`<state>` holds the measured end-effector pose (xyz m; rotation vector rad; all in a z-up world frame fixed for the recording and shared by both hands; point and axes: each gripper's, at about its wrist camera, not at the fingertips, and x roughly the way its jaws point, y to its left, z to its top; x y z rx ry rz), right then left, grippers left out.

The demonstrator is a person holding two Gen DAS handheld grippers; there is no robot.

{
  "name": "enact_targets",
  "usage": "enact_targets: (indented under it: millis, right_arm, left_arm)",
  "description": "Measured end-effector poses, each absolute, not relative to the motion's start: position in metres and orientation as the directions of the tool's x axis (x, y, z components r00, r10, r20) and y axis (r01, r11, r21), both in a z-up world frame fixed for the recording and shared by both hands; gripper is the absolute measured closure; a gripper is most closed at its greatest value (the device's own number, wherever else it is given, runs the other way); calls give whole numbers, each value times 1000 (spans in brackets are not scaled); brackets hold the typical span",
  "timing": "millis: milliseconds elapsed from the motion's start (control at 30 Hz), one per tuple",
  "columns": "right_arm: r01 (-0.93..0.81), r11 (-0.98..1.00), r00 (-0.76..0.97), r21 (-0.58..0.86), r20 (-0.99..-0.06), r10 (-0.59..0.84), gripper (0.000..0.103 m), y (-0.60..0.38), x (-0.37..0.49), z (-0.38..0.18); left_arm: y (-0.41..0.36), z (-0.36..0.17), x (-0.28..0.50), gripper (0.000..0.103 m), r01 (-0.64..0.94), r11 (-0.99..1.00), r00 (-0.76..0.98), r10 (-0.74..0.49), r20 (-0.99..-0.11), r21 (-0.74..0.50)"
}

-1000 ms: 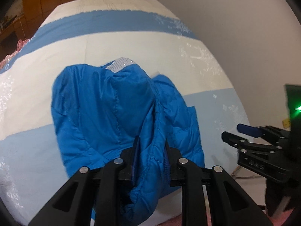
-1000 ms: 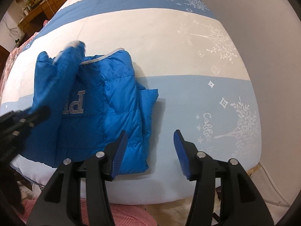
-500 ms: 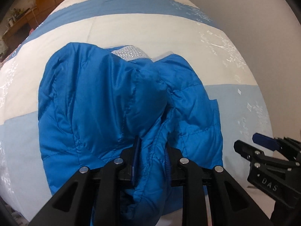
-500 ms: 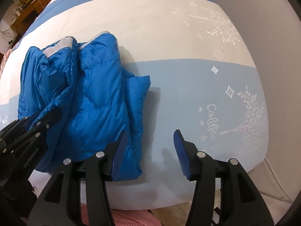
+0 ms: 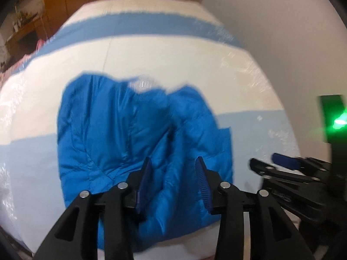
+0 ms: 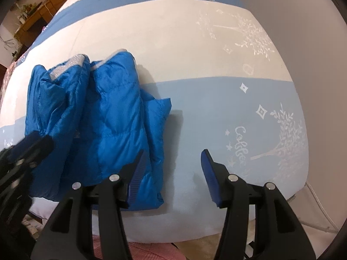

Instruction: Fold large clothes

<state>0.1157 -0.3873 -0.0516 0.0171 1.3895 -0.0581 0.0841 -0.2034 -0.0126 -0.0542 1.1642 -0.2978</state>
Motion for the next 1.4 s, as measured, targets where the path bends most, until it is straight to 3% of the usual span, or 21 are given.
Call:
enact_targets:
  millis: [133,233,400,533,767,833,900,1000,1200,1400]
  right_arm:
    - [33,999,213,-2,-977,-10,45,-382,119,-36]
    - [3,1000,241,30,-970,29,35,-371,124,-22]
    - [-88,987,243,133,-958,151,20,-340,138,-9]
    - [-117,966,137,232,-959,247,18,-316,157,-28]
    - [-143,960,5,240,-970,243,18,-273,173,-67]
    - [-150,961,-4,232,-972,234,35,-266,177,-75]
    - [-159,948,-11,274,-961,276,71,-260,180,-79]
    - [-186,934,46,304,-947,318,91,-263,178,-65]
    - [-244,906,164,346,-906,390,96,-286,160,-7]
    - [-196,934,228,297,-913,338,97,-328,148,15]
  left_arm:
    - [-184,14,80,61,181,961,401,-268,-876,-211]
    - [-148,27,83,61,95,965,425,-260,-867,-243]
    - [-80,11,105,61,-87,989,421,-72,-904,-119]
    - [-53,-20,114,61,-153,985,365,-22,-931,-83]
    - [-39,-45,109,61,-180,980,348,-14,-937,-82]
    - [-35,-49,107,61,-183,979,341,-21,-940,-88]
    - [-31,-52,106,61,-191,978,332,-17,-943,-84]
    - [-29,-49,103,61,-191,977,334,-25,-942,-94]
    - [-43,-28,104,61,-141,979,379,-81,-922,-144]
    - [-81,-19,104,61,-14,981,378,-176,-909,-196]
